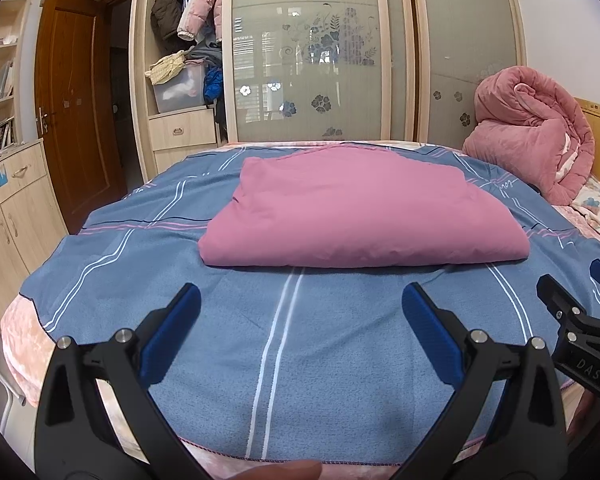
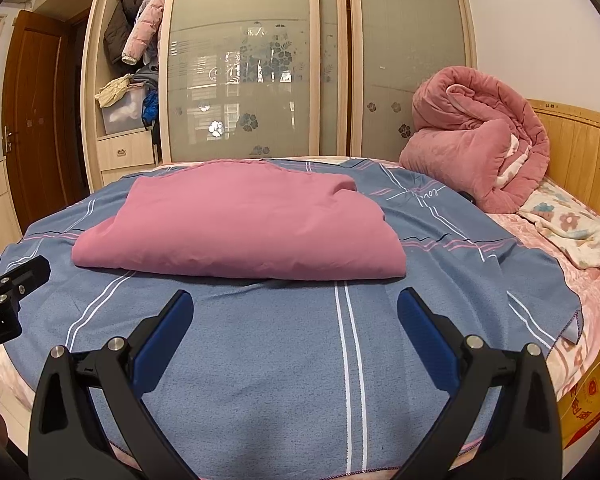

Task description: Fold large clothes

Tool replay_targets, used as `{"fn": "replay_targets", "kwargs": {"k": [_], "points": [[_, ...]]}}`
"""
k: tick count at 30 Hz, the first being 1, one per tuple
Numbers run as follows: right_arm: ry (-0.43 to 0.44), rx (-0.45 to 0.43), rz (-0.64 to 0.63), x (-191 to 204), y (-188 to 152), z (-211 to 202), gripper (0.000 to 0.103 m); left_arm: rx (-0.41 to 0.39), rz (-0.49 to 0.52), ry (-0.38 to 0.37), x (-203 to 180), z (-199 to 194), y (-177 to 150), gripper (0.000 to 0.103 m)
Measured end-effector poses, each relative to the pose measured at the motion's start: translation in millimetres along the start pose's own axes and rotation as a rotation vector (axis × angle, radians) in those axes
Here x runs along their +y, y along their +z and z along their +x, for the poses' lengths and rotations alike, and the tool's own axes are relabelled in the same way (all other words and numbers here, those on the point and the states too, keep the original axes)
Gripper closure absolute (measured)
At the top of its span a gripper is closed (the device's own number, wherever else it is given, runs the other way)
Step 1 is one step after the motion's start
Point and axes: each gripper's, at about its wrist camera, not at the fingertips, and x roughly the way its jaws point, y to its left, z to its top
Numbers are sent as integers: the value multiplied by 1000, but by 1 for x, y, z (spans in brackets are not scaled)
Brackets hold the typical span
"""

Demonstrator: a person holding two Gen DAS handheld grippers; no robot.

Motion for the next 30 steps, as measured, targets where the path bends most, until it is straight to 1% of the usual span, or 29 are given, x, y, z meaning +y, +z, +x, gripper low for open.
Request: {"fn": "replay_targets", "kwargs": {"k": [30], "points": [[2,-15,1,-1,2,-4,1,6,26,6,-2,1,-2,2]]}}
